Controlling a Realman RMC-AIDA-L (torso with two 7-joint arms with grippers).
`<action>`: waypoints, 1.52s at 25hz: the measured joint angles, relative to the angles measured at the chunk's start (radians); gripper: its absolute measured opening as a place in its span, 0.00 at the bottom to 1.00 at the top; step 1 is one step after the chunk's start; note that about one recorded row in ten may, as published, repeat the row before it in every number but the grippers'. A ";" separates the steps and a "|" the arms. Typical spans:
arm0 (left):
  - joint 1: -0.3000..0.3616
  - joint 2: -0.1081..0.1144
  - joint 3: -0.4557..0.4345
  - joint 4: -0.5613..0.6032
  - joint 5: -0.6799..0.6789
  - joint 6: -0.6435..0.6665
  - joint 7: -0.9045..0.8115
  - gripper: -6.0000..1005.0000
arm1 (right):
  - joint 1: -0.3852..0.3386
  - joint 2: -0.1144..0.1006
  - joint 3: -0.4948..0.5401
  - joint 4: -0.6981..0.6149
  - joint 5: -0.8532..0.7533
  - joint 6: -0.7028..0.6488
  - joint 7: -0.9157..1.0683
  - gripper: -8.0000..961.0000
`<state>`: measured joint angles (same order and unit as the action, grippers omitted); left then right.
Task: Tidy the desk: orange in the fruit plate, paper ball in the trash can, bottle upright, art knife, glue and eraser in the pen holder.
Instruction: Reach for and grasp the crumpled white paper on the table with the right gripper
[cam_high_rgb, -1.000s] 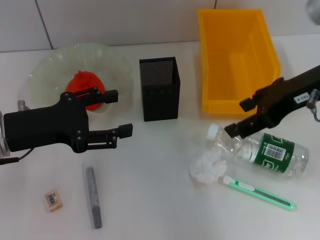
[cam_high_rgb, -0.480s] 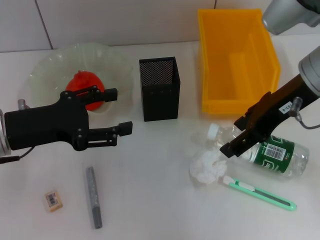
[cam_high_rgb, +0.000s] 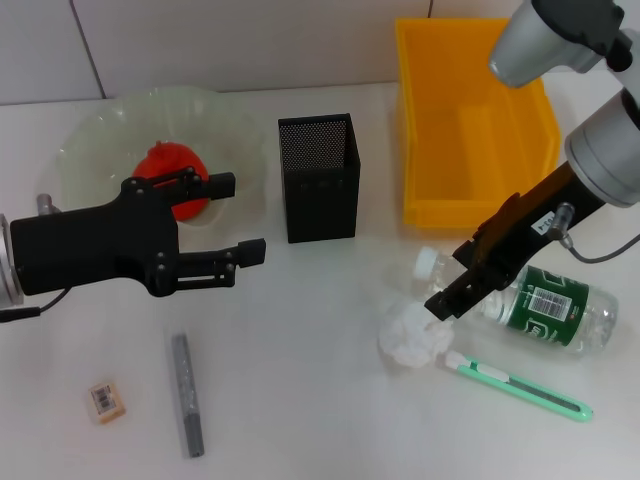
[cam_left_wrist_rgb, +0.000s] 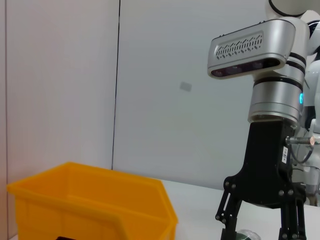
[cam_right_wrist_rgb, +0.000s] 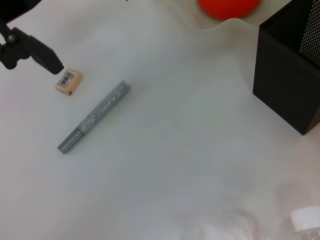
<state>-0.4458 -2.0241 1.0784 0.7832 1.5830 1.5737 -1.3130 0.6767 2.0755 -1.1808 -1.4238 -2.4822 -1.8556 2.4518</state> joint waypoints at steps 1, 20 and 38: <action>-0.001 0.000 0.000 0.000 0.000 -0.001 0.000 0.86 | 0.002 0.000 -0.001 0.008 0.000 0.006 -0.003 0.74; -0.001 -0.008 0.000 0.000 0.023 -0.009 -0.004 0.86 | 0.023 0.001 -0.070 0.183 -0.013 0.136 -0.041 0.73; -0.004 -0.012 0.000 -0.002 0.023 -0.012 -0.001 0.86 | 0.059 0.005 -0.121 0.301 -0.005 0.214 -0.051 0.72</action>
<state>-0.4495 -2.0366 1.0784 0.7809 1.6061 1.5615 -1.3137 0.7357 2.0801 -1.3022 -1.1232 -2.4877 -1.6414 2.4003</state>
